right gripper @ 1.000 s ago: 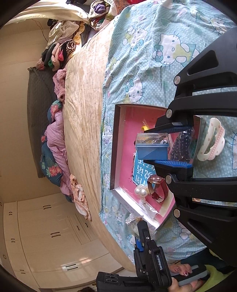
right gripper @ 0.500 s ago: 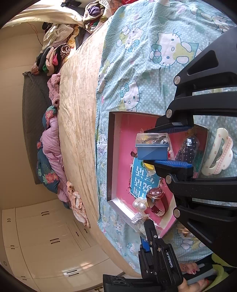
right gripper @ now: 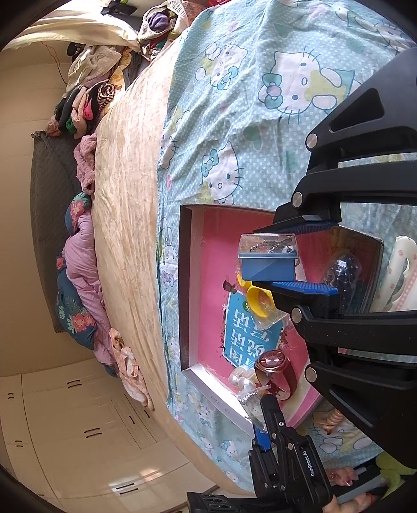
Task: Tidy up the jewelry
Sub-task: 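Carry the clear bottle and small blue box over the pink-lined box, then lower the clear bottle into the box with the left gripper while the right releases the blue box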
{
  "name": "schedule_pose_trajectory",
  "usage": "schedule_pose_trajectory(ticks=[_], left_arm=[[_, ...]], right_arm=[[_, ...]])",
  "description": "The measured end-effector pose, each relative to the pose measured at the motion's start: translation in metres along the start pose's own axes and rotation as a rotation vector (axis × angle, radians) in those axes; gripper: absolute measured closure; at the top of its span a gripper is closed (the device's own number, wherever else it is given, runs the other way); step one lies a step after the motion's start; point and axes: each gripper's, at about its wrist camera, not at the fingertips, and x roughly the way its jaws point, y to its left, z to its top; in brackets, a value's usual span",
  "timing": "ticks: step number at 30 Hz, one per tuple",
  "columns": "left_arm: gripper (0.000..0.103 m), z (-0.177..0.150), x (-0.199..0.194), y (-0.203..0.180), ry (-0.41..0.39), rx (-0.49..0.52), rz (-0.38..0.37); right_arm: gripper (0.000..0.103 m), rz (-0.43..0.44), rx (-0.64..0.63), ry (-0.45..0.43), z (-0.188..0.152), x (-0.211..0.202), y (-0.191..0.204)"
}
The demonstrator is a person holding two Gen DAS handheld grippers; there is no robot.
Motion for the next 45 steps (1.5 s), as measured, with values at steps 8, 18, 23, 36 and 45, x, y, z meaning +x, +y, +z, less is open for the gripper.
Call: schedule_pose_trajectory(ticks=[8,18,23,36,45], left_arm=[[0.082,-0.002,0.006,0.005,0.014,-0.018,-0.003],[0.082,-0.004,0.009,0.01,0.021,-0.027,-0.008],[0.082,-0.004,0.009,0.009,0.019,-0.027,-0.007],[0.082,-0.004,0.008,0.009,0.023,-0.029,-0.009],[0.08,-0.004,0.006,0.009,0.016,-0.027,-0.002]], right_arm=[[0.08,-0.037,-0.014,0.024,-0.004,0.014,0.0],[0.079,-0.053,-0.013,0.059,-0.01,0.023,-0.001],[0.078,-0.046,-0.006,0.061,-0.01,0.021,0.0],[0.057,-0.017,0.009,0.043,-0.01,0.006,0.005],[0.036,0.005,0.032,-0.004,-0.006,-0.017,0.009]])
